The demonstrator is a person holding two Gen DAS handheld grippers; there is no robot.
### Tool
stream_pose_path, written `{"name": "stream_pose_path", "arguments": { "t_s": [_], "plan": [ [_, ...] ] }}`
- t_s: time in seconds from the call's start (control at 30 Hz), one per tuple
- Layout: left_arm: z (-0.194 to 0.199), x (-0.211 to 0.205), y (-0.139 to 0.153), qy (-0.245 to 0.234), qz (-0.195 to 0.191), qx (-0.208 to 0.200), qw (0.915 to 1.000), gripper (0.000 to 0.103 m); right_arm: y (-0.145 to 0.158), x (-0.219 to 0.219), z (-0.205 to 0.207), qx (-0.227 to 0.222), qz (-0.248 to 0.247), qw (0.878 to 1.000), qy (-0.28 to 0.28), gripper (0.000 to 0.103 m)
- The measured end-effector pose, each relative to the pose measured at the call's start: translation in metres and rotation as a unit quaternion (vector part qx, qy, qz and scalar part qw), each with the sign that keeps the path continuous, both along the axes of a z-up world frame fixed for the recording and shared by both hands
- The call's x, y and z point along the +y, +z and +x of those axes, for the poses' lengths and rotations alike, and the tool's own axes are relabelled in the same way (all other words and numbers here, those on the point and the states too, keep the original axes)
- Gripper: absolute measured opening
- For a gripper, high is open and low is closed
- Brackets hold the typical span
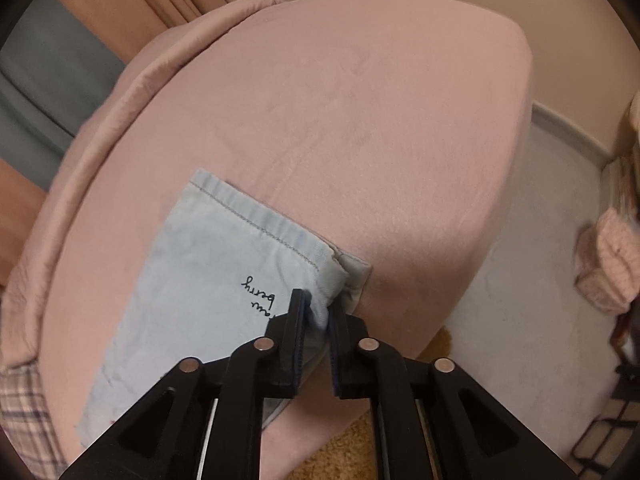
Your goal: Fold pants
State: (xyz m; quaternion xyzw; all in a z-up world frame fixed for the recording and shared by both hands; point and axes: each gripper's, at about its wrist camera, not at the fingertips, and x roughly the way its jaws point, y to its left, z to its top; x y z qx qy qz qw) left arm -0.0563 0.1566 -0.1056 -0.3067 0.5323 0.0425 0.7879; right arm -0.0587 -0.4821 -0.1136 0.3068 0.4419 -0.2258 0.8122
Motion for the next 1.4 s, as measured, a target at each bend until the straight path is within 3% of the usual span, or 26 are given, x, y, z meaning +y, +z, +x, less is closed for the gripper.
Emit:
{"name": "stream_pose_path", "arguments": {
  "t_s": [0.03, 0.1, 0.23, 0.3, 0.43, 0.57, 0.67, 0.8, 0.93, 1.17, 1.33, 1.37, 1.4],
  "plan": [
    [-0.003, 0.0, 0.008, -0.001, 0.007, -0.007, 1.0, 0.043, 0.005, 0.004, -0.001, -0.001, -0.013, 1.0, 0.004, 0.038],
    [-0.007, -0.001, 0.022, -0.003, 0.018, -0.028, 0.9994, 0.059, 0.025, 0.022, 0.005, -0.014, -0.044, 0.998, 0.03, 0.052],
    [-0.006, 0.008, 0.049, -0.002, 0.045, -0.073, 0.9963, 0.078, 0.052, 0.067, 0.029, -0.037, -0.063, 0.992, 0.107, 0.053],
    [0.003, 0.018, 0.057, 0.005, 0.063, -0.089, 0.994, 0.082, 0.06, 0.094, 0.04, -0.048, -0.059, 0.985, 0.153, 0.053],
    [0.033, 0.028, 0.06, -0.002, 0.096, -0.105, 0.9899, 0.083, 0.067, 0.178, 0.077, -0.057, -0.049, 0.952, 0.297, 0.054],
    [0.058, 0.045, 0.04, -0.01, 0.077, -0.088, 0.993, 0.083, 0.063, 0.264, 0.104, -0.047, -0.04, 0.904, 0.422, 0.054],
    [0.071, 0.049, 0.012, -0.016, 0.058, -0.054, 0.9967, 0.081, 0.054, 0.317, 0.119, -0.025, -0.043, 0.875, 0.482, 0.054],
    [0.065, 0.057, -0.018, -0.002, 0.021, -0.028, 0.9994, 0.066, 0.041, 0.364, 0.133, -0.001, -0.035, 0.847, 0.53, 0.054],
    [0.054, 0.046, -0.011, -0.022, 0.05, -0.036, 0.9979, 0.055, 0.04, 0.38, 0.149, 0.014, -0.022, 0.836, 0.548, 0.054],
    [0.044, 0.041, -0.016, -0.022, 0.054, -0.042, 0.9974, 0.052, 0.028, 0.387, 0.143, 0.034, -0.013, 0.83, 0.556, 0.054],
    [0.046, 0.037, -0.015, -0.021, 0.063, -0.042, 0.9969, 0.052, 0.021, 0.403, 0.139, 0.042, 0.018, 0.81, 0.585, 0.054],
    [0.046, 0.037, -0.016, -0.021, 0.063, -0.041, 0.997, 0.052, 0.019, 0.407, 0.137, 0.042, 0.012, 0.804, 0.593, 0.052],
    [0.045, 0.037, -0.015, -0.021, 0.063, -0.04, 0.997, 0.052, 0.017, 0.41, 0.137, 0.039, 0.005, 0.801, 0.598, 0.039]
  ]
}}
